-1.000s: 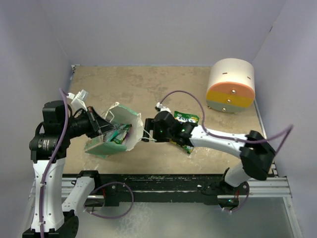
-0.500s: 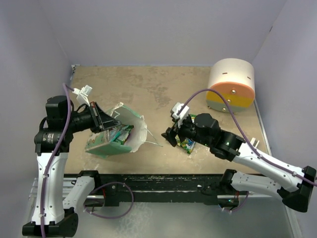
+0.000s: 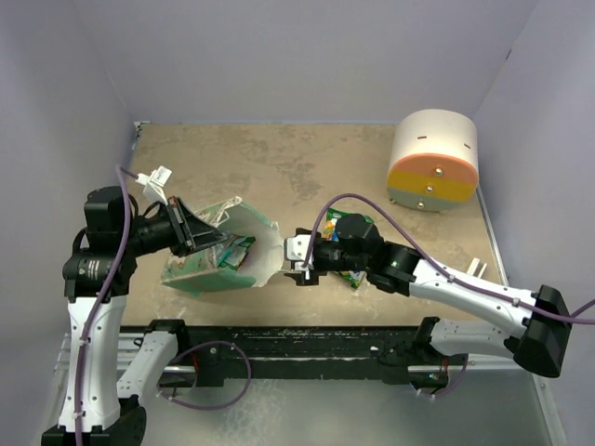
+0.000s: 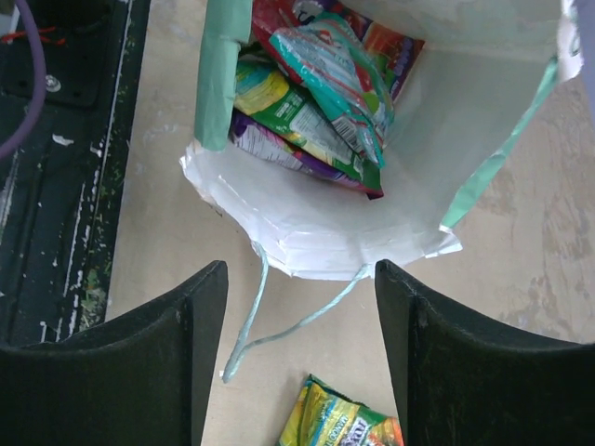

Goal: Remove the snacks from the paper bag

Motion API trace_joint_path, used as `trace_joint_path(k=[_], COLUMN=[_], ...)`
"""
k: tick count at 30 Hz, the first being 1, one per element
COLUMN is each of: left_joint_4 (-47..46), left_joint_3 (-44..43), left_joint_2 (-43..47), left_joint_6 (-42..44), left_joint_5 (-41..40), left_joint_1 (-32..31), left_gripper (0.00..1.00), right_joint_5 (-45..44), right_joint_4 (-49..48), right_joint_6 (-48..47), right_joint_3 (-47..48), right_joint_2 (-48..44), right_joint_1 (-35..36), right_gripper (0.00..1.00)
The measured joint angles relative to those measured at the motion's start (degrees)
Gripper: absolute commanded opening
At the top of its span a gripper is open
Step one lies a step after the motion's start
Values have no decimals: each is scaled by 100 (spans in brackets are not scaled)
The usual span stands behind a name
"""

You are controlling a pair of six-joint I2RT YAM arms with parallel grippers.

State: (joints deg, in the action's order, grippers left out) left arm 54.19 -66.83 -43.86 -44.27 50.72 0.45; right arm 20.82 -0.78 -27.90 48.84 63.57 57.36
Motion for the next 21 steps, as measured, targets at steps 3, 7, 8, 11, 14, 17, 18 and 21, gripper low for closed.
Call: trace_joint_path(k=[3,7,8,11,14,17,18,21], left_joint_4=[-11,-181,-260,-378,-640,-804,-837,-855], left_joint_3=[-2,-22,-31,-140,-232,-295,-330,-420], left_joint_2=[-164,-413,-511,-852,-1270,-1517,-1576,-1628], left_joint_6=[-20,-293,-385,-597,-817,-990,-1029,-1071], left_joint_5=[-52,-542,-780,-1475,-2118,-2671,-2846,-3250], left_joint_1=[-136,-1038,-1464,-2708,-3663,-4304,-4500,-4935], left_gripper=[0,0,0,0,0,0,0,0], right_joint_5=[-9,7,15,20,20,22,26,24], right_joint_4=[-57,-90,-125,-262,-323,-442,-516,-734], right_joint_6=[-131,-205,-205,-197,-155,-9,70,317], right_joint_3=[0,0,-4,-116,-321,-592,-719,-1088], right_joint_2=[214,313,302,205,85,15,-24,-160], right_joint_1=[0,0,0,0,7,63,98,240], right_gripper=[64,63,63,60,55,53,52,50])
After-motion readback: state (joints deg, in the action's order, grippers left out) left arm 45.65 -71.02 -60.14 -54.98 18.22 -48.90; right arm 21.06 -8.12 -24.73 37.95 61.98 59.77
